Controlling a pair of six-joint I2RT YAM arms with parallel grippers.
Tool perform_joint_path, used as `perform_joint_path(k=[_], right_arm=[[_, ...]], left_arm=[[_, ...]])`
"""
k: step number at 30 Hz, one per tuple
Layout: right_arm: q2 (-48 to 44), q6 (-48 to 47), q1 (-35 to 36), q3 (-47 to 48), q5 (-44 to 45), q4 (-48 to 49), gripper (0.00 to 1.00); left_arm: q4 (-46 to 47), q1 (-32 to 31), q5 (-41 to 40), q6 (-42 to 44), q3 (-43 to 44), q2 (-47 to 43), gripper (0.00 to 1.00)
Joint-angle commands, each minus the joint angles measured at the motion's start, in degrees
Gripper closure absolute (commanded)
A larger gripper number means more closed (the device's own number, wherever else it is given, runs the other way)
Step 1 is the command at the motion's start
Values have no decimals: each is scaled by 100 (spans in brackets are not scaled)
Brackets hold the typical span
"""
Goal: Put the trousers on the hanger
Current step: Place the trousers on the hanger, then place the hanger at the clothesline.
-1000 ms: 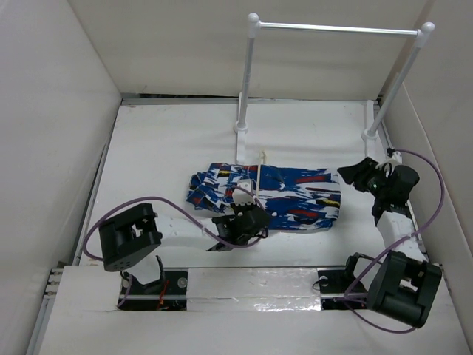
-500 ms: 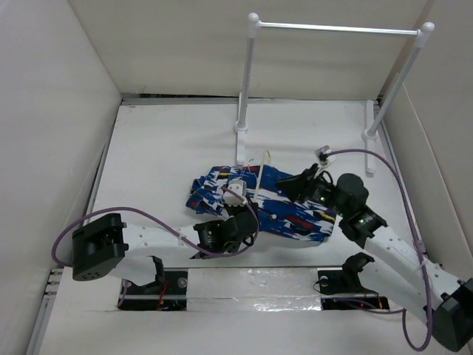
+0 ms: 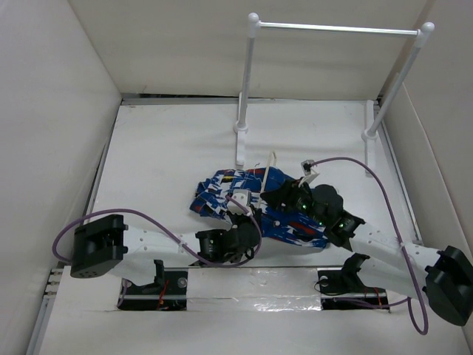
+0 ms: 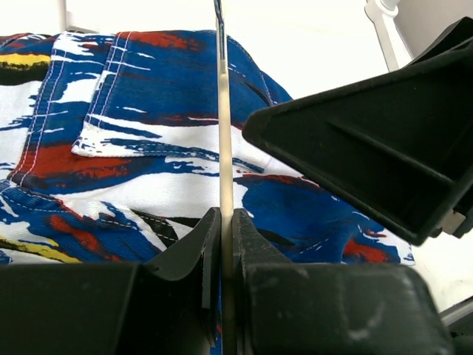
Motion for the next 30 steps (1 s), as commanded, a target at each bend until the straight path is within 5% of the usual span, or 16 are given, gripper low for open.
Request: perform_joint_path(k=[1,20,30], right_arm=[[-22,368,13,-59,418,635,38],[628,738,13,-209,-188,1610,61],[128,1072,-145,-165,-249,1937,99]], left_arm=[[634,-68,-333,28,130,-280,100],[1644,-297,-210,976,200,-139,100],[2153,-349,-122,1451,340,-350,99]])
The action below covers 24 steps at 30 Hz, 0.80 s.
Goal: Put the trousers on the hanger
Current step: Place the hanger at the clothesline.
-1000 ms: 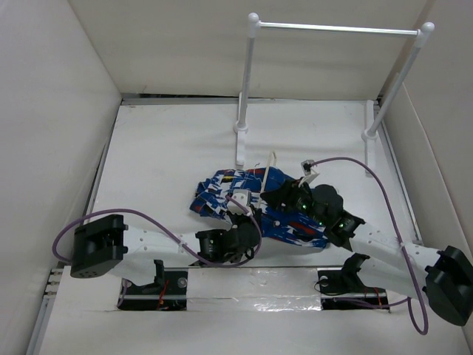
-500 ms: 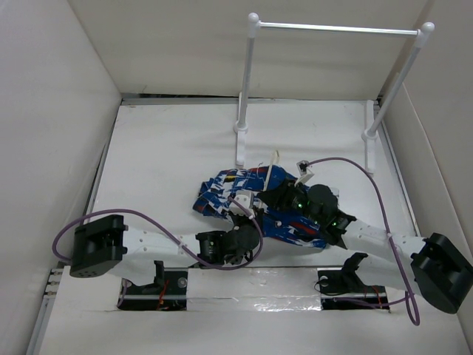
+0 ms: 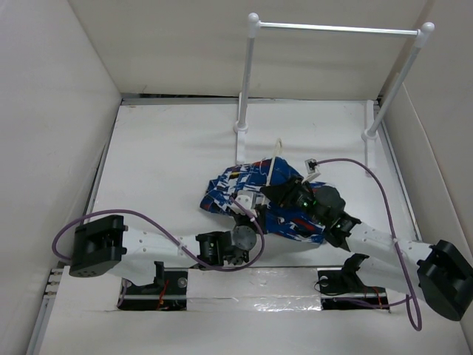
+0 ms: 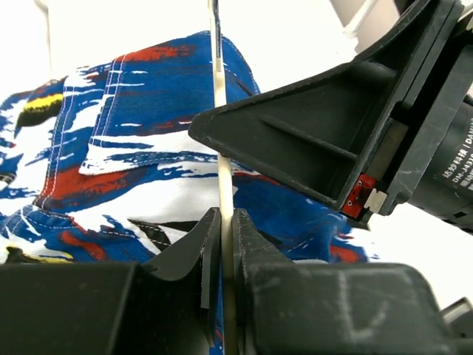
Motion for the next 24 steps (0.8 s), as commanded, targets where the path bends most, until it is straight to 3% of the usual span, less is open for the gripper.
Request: perform_joint_path(k=[1,7,10,18,24], right_arm=[[-349,-10,-173,256,-77,474,100],[-903,165,-1227,881,-761,78,100],[-974,218,-1772,1233,-1130,-36,100],[-509,648,-3161,2199,-2116,121,100],[624,939,-3926,3473,-3091,517,100]], left_arm=[[1118,-100,252,427,393,-370,95],[1294,-100,402,1132,947,-536,62],[1286,-100,437,1545,1157,-668,53],[951,-100,454,1397,852,-1625,44],[513,-100,411,695,272,-2021,44]])
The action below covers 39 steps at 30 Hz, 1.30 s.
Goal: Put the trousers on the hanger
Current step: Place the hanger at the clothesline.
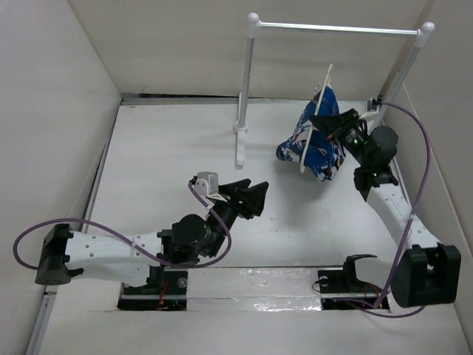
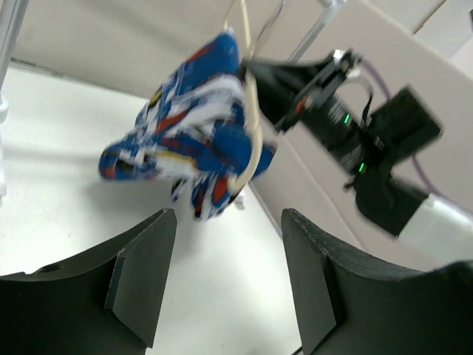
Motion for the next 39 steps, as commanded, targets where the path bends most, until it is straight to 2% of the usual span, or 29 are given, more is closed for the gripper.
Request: perform_joint_path(k=[1,5,9,20,33,39], right_arm=[[352,148,-250,1120,-838,1350,100],[906,297,-452,1762,-989,1367,100],[1320,385,-576,2368,-1094,1411,100],[2330,675,-813,3625,-1191,1341,100],[3341,956,-1085,5023,-1217,1069,100],[3675,1044,-1191,5296,-1165,1007,100]], left_arm=[[-266,-24,-31,-521,-376,-136,44],[-521,37,40,-1399,-816,-119,43],[-863,38,215,-1927,-1132,-74,44],[-1224,38,523,-2798,-1704,13,44],[-1488,38,427,-3028,-1977,-188,45],[-1488,38,418,-3080,-2047,-259,45]])
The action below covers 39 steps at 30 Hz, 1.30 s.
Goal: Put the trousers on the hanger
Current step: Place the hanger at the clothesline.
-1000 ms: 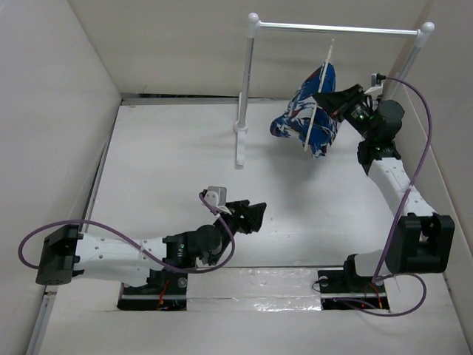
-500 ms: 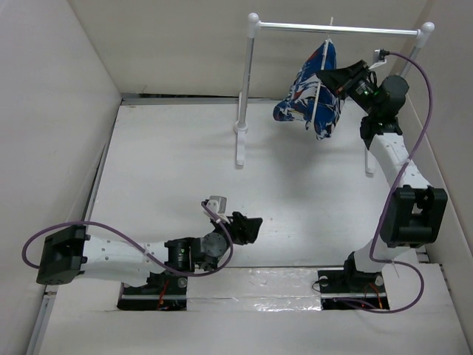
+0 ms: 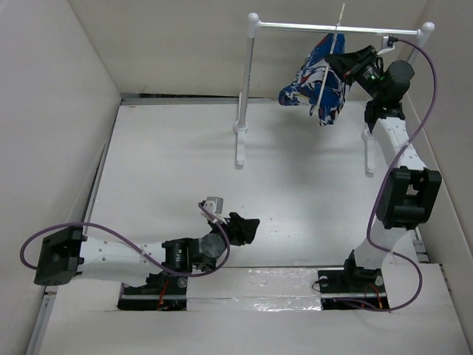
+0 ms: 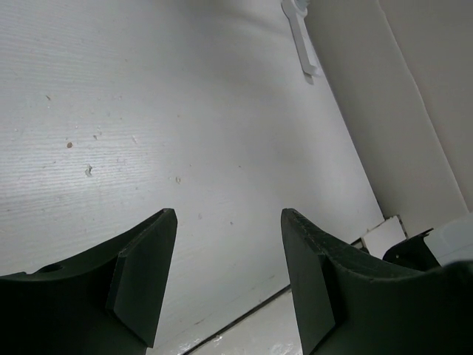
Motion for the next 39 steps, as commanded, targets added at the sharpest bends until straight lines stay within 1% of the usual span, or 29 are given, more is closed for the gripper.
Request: perform_joint_path(k=[1,5,10,15,20,28,29,30,31,33,34,35,36,37,38,39], right_arm=[[-86,87,-88,615,81,913,100],[151,122,-140,930,91,799,100],[318,-159,-202,1309,108,350,100],[371,-150,-307,1072,82,499,100],[380,-36,-369,537,-24,868,100],[407,122,-474,255,-208,1273,100],[398,122,-474,220,-235,1308,97],[380,131,-474,185,-244,1387,92],[328,131,-474,106,-261,1448,76],[258,131,-474,-17,-305,1589,57],[162,122,-474,-148,-305,1633,42],[100,114,-535,-237,-288,1642,33],[38,70,-536,-325,-270,1686,28],[-23,52,-536,-413,-253,1695,16],[-163,26,-597,-579,-226,1712,15],[-234,17,-597,-676,-209,1747,14]], left_arm=[[31,31,-94,-88,-86,-126,45],[-65,31,-129,-132,-78,-143,45],[-329,31,-261,-246,-95,-231,45],[-294,31,-296,-255,-104,-284,45],[-435,31,-383,-264,-25,-240,45],[-971,31,-691,-317,63,-600,45],[-997,31,-726,-334,45,-644,45],[-1023,31,-735,-352,28,-723,45],[-1076,31,-753,-361,19,-767,45],[-1155,31,-797,-396,19,-855,45],[-1251,31,-814,-422,19,-881,45],[-1296,31,-841,-431,28,-890,45],[-1453,31,-850,-431,80,-934,45],[-1576,31,-885,-466,124,-952,44],[-1725,31,-998,-510,185,-969,44],[-2066,31,-1043,-536,316,-1022,44]])
